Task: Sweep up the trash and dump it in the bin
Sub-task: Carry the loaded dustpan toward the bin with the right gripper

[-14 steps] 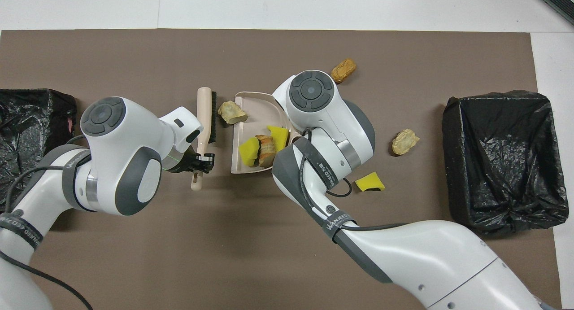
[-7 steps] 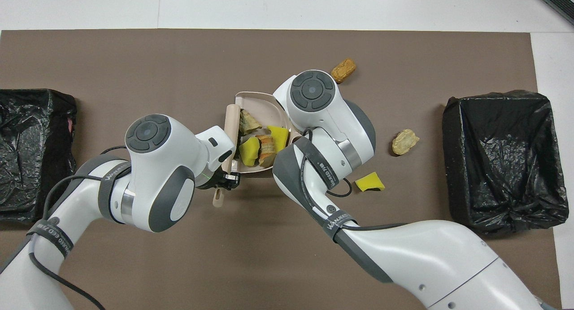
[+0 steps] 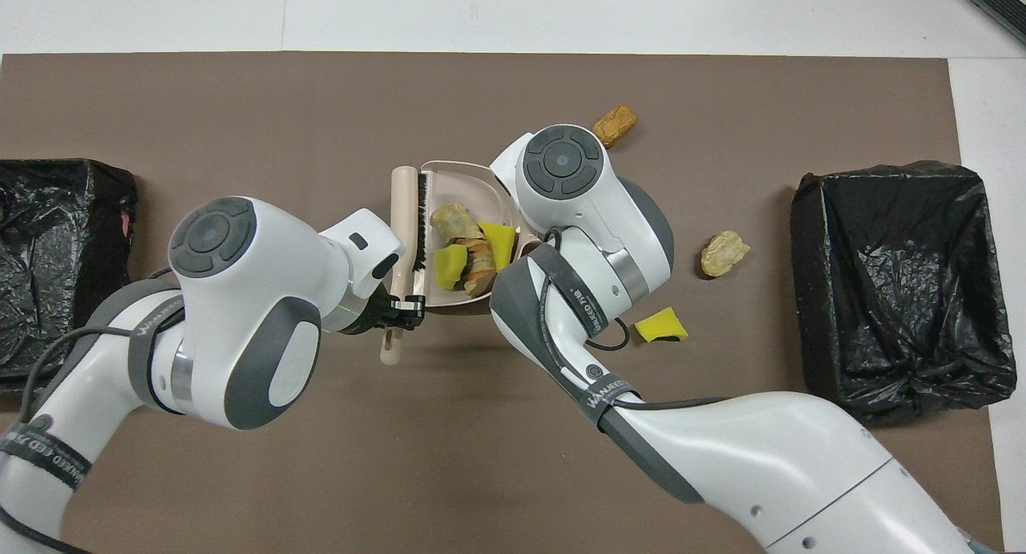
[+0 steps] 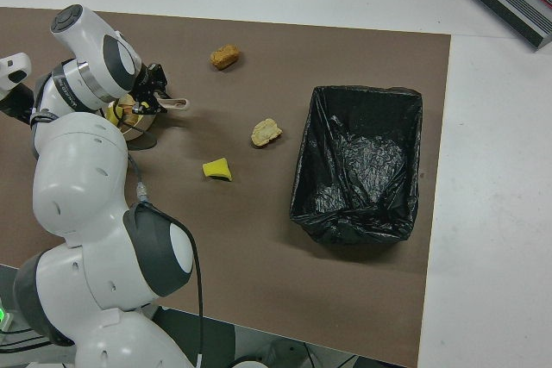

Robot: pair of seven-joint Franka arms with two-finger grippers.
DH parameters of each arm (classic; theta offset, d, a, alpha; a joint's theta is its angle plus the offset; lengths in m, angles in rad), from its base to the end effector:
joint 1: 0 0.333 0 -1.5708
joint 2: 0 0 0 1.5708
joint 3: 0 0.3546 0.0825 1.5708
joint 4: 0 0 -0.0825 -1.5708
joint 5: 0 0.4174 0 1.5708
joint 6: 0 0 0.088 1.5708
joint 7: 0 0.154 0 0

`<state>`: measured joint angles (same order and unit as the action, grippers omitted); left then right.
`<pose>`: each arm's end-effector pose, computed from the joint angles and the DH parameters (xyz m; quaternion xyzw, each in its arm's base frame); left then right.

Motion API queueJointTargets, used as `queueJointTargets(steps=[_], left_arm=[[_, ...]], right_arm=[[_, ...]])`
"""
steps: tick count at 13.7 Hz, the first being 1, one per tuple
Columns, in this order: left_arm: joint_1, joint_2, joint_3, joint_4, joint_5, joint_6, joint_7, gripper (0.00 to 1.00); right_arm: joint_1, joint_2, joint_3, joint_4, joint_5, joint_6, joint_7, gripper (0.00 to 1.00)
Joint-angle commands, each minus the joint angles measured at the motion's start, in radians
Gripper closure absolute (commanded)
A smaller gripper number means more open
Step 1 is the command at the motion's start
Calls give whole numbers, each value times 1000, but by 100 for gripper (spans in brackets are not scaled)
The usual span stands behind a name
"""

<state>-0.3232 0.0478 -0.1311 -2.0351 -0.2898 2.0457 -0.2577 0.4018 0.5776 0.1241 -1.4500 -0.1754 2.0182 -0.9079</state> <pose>0.5163 -0.2823 0.3974 0.9909 -0.0290 -0.0627 0.1157 0.6739 0.3540 0.3230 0.7342 0.6774 -0.0106 0.0439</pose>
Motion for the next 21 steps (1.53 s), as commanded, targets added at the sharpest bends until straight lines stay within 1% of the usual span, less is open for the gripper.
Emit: queueJointTargets(steps=[1,3,5,7,8,10,13,15,16,17,18,20,21], left_arm=[[39,-75,7,9,-9,-74,-29,100],[64,-100,11,41,4,-174,-37,100],[98,-127,15,45,9,-235,-45,100],[116,-146,15,45,52,-295,-46,100],[116,-154,15,44,66,-321,-54,100],[119,-166,15,41,83,-364,-72,100],[115,-197,10,-5,89,-355,-124,100],[96,-242,5,-68,89,-329,-140,100],[79,-275,1,-117,89,-288,-140,100],[40,-307,1,-164,89,-233,-143,100],[24,-327,1,-195,89,-210,-146,100],[15,-336,-18,-203,89,-209,-153,100],[6,-333,-39,-215,89,-197,-187,100]], right_arm=[[-37,-15,12,-47,11,54,-14,100],[-38,-15,11,-49,69,56,-63,100],[-57,-22,11,-47,82,56,-69,100],[-63,-60,11,-58,82,45,-71,100],[-73,-99,11,-87,82,45,-71,100],[-110,-213,11,-192,82,56,-77,100],[-178,-388,11,-346,82,74,-141,100],[-244,-470,11,-406,105,70,-227,100],[-285,-492,11,-418,128,59,-291,100],[-335,-511,11,-431,148,51,-360,100],[-383,-530,11,-437,166,33,-423,100],[-499,-553,11,-437,216,-22,-558,100],[-559,-558,9,-434,241,-53,-616,100]])
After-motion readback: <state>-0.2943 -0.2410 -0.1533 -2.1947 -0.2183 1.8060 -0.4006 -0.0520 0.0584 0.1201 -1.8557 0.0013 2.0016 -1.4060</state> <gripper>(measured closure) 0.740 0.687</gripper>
